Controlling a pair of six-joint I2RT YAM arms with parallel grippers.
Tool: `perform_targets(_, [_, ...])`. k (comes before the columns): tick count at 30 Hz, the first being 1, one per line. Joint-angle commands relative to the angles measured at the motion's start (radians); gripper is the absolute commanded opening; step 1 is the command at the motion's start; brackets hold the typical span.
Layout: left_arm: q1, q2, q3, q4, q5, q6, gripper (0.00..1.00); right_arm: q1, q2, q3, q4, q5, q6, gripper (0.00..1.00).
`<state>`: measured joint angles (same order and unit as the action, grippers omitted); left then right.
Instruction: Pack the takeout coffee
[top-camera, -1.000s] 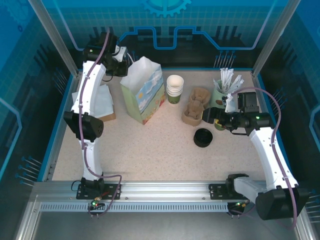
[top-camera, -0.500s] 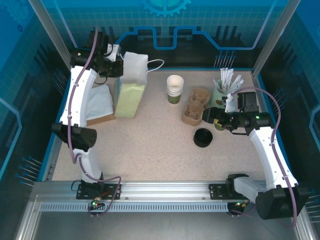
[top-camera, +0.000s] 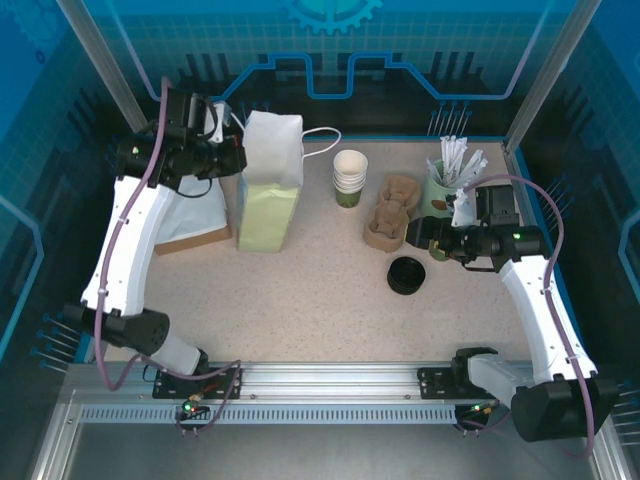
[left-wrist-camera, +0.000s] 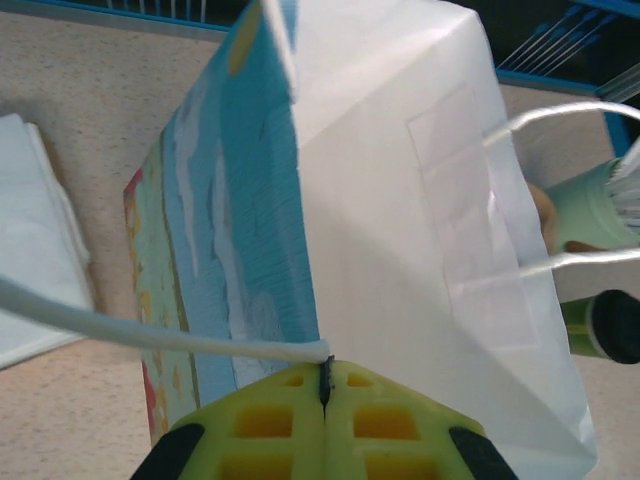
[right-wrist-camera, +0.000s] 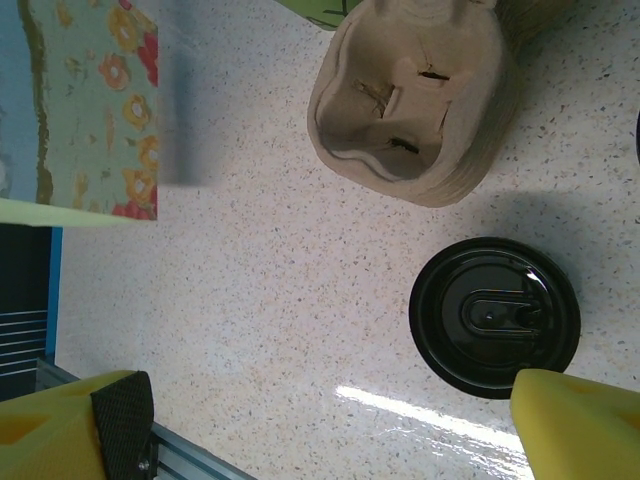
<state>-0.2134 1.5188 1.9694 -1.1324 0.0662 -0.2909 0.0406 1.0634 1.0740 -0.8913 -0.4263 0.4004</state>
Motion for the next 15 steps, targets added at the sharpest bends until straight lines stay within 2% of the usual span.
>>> perform_targets(1, [-0.041, -0.083, -0.103, 0.115, -0.005, -0.118, 0.0, 0.012, -0.023, 0.004, -0.014, 0.001, -0.001, 0.95])
perform_targets(7, [-0.141, -0.188, -0.295, 0.251, 0.008, -0.224, 0.0, 0.013, -0.02, -0.006, -0.008, 0.003, 0.0, 0.95])
perform_targets(15, [-0.232, -0.224, -0.381, 0.32, 0.015, -0.3, 0.0, 0.012, -0.017, -0.026, -0.002, 0.017, 0.012, 0.94])
